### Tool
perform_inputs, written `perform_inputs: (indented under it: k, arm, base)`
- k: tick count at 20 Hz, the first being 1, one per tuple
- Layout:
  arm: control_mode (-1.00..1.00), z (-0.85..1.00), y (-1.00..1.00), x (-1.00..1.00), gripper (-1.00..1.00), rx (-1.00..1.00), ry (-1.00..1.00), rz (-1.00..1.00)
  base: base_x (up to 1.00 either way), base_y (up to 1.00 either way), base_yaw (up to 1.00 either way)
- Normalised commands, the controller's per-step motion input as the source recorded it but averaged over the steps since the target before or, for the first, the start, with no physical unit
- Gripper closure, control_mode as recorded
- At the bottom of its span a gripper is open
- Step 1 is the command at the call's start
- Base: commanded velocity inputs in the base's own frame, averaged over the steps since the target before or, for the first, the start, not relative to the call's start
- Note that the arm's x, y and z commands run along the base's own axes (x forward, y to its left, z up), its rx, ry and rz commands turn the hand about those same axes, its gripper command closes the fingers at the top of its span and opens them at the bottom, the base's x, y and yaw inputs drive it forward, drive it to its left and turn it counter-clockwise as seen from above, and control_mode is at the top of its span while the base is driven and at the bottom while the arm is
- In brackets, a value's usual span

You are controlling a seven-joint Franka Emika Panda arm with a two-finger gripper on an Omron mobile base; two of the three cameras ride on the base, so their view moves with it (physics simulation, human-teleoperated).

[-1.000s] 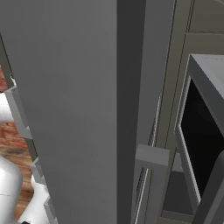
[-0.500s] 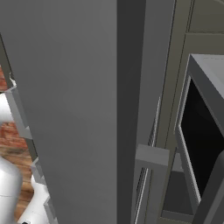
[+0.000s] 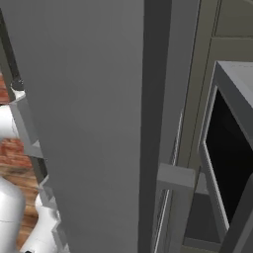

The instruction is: Transport the steak from the fridge to the microwave and turn on the microwave.

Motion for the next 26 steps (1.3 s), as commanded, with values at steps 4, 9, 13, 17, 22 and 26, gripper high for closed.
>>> perform_inputs:
  k: [4, 9, 13, 17, 22, 26]
  arm:
    - [1.00, 0.00, 0.00, 0.00, 1.00, 0.00, 0.00, 0.00]
    - [1.00, 0.00, 0.00, 0.00, 1.00, 0.00, 0.00, 0.00]
    - [1.00, 0.00, 0.00, 0.00, 1.00, 0.00, 0.00, 0.00]
    - [1.00, 0.00, 0.00, 0.00, 1.00, 0.00, 0.00, 0.00]
    - [1.00, 0.00, 0.00, 0.00, 1.00, 0.00, 0.00, 0.00]
    - [1.00, 0.00, 0.00, 0.00, 1.00, 0.00, 0.00, 0.00]
  base:
    - [-0.11, 0.55, 0.00]
    - [-0.15, 0.61, -0.01]
    - [-0.56, 0.35, -0.46]
    - [-0.64, 0.21, -0.60]
    - [-0.64, 0.20, -0.61]
    - [-0.65, 0.19, -0.60]
